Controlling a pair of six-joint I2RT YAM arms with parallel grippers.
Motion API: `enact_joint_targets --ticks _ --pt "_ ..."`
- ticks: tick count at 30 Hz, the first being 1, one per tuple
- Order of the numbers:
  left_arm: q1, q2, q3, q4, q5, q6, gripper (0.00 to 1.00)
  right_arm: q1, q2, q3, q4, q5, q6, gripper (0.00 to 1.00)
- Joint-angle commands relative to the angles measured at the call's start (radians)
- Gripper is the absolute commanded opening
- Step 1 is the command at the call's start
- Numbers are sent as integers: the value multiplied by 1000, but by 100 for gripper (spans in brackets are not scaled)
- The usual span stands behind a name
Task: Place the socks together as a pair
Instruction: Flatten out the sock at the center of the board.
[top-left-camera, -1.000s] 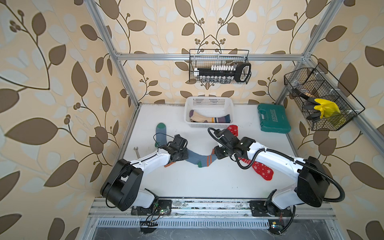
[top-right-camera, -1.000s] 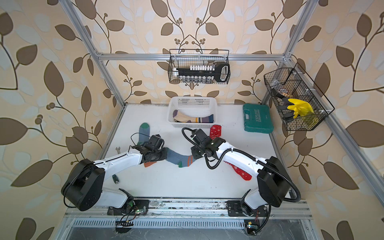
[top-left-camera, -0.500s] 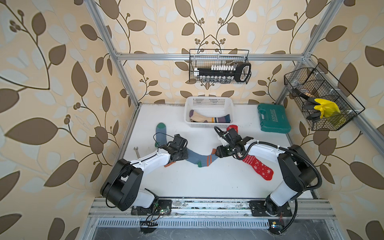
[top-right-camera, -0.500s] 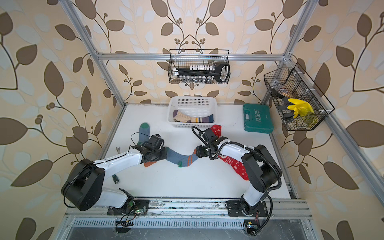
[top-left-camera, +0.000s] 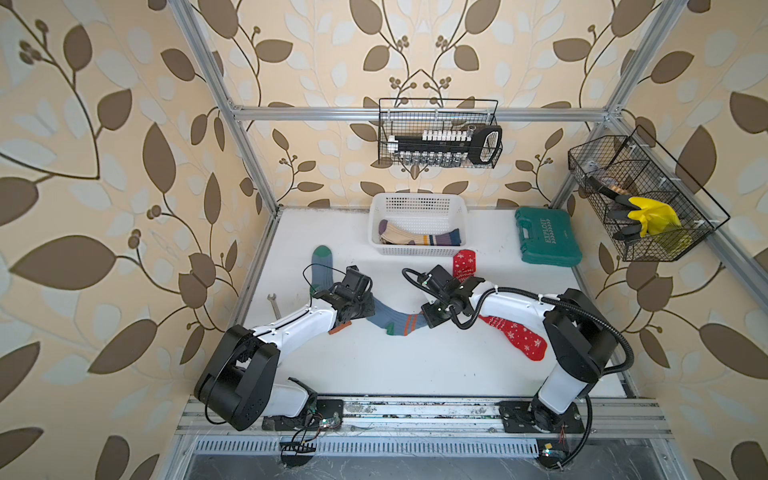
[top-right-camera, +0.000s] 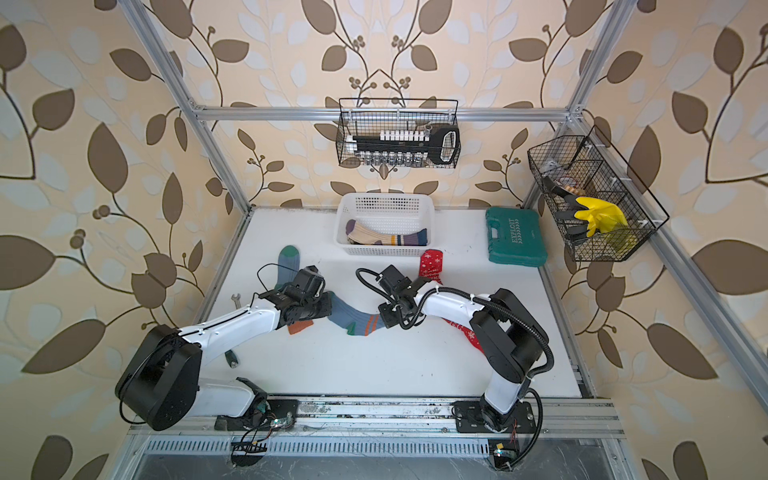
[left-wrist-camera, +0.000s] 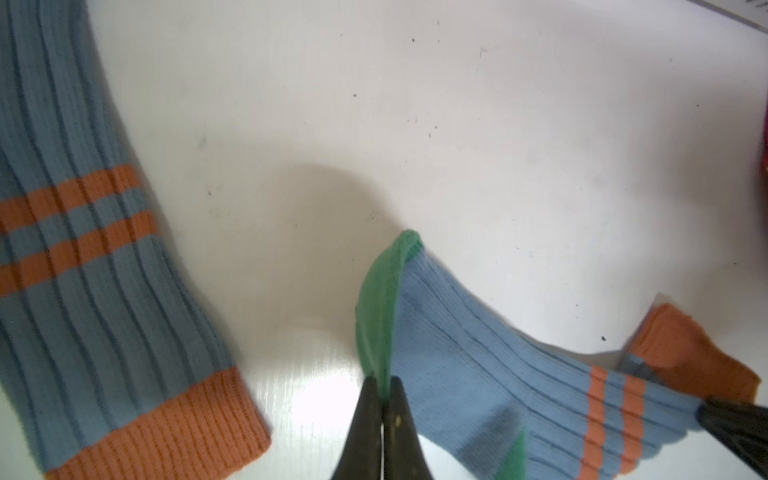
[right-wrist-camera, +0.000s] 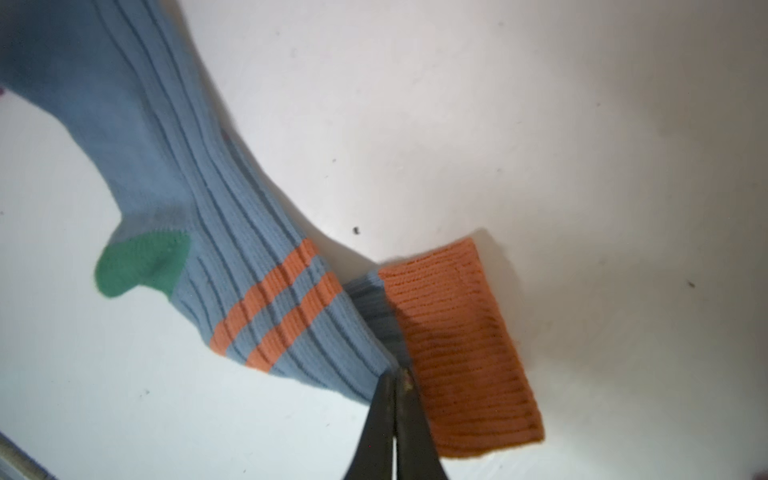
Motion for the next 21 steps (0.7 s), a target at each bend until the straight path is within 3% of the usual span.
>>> enact_joint_targets --ticks 1,7,13,19,21 --pt "12 -18 -4 25 33 23 0 47 -60 94 -200 86 17 0" --pt "12 -5 -1 30 38 23 0 91 -45 327 -424 110 2 0" --pt "12 -8 -5 30 29 19 0 57 144 506 -484 121 -86 0" --pt "13 -7 2 7 0 18 0 -19 327 538 -433 109 -120 2" --pt "22 0 9 0 -6 19 0 -52 350 530 -393 107 -118 9"
